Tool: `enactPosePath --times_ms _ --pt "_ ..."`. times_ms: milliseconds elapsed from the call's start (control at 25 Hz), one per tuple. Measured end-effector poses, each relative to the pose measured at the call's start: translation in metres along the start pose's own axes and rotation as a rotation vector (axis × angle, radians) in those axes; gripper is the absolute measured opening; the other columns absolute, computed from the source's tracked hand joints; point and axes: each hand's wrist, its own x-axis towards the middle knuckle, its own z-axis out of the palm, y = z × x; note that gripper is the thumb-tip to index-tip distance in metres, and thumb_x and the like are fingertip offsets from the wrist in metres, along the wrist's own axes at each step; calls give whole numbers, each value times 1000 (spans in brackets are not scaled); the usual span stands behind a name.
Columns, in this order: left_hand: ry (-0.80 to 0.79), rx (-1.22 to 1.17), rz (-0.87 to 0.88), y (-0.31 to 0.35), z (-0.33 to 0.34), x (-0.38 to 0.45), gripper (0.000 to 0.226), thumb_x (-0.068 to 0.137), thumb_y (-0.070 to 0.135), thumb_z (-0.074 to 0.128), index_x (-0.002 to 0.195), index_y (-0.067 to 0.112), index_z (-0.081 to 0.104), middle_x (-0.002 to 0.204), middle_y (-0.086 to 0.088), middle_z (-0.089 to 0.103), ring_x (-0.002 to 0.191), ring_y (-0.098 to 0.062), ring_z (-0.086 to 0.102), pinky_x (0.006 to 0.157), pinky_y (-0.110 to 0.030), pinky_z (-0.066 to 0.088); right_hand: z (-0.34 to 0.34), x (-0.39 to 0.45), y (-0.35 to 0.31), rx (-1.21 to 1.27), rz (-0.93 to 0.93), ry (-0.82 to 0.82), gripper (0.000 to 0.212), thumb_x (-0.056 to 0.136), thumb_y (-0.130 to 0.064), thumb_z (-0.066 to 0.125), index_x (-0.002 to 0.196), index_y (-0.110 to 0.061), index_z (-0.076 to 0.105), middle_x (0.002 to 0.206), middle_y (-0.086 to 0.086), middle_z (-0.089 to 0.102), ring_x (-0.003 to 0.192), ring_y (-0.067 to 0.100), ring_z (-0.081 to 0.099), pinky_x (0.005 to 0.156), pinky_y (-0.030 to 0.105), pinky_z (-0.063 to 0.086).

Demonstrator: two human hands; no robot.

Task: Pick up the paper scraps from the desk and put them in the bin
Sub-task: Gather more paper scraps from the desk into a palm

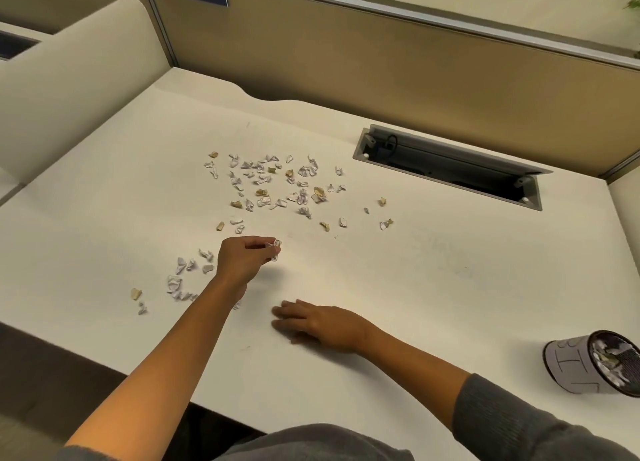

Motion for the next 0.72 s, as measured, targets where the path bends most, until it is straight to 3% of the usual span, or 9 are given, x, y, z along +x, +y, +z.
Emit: enactPosePath --times_ms 80,200,400,480,600,720 --pt "-18 10 -4 -1 7 -3 19 73 0 80 88 12 77 88 -8 76 81 -21 72 81 -27 57 5 -16 0 -26 49 28 43 105 -11 39 147 -14 45 158 5 35 147 24 31 113 40 38" --pt "-38 12 -4 -1 14 -7 18 73 0 79 86 11 77 87 -8 76 79 -20 72 82 -28 57 7 -35 -1 -54 112 100 42 101 -7 45 142 -15 51 153 2 44 143 21 38 96 39 50" --pt "-59 22 2 1 25 -13 16 74 0 79 86 11 77 87 -10 76 76 -20 71 78 -25 57 2 -47 1 -89 258 265 27 94 -6 54 116 -13 66 124 2 63 117 22 58 82 36 53" --pt "-72 31 0 2 30 -15 17 74 0 79 90 8 77 88 -11 76 77 -21 71 80 -27 57 -5 -52 4 183 497 464 21 91 -7 60 102 -17 74 108 -5 71 102 12 65 83 27 52" --pt "-96 38 15 3 39 -22 15 74 0 79 87 8 77 86 -12 76 74 -21 70 79 -27 59 -17 -62 14 910 832 796 15 88 -8 69 93 -18 79 96 -7 76 88 6 69 77 19 52" --pt "-130 103 43 4 55 -33 15 73 4 81 85 12 78 83 -6 77 77 -21 73 83 -29 59 -24 -59 14 1762 826 988 16 92 -2 64 105 -8 72 101 7 73 93 15 68 81 21 57"
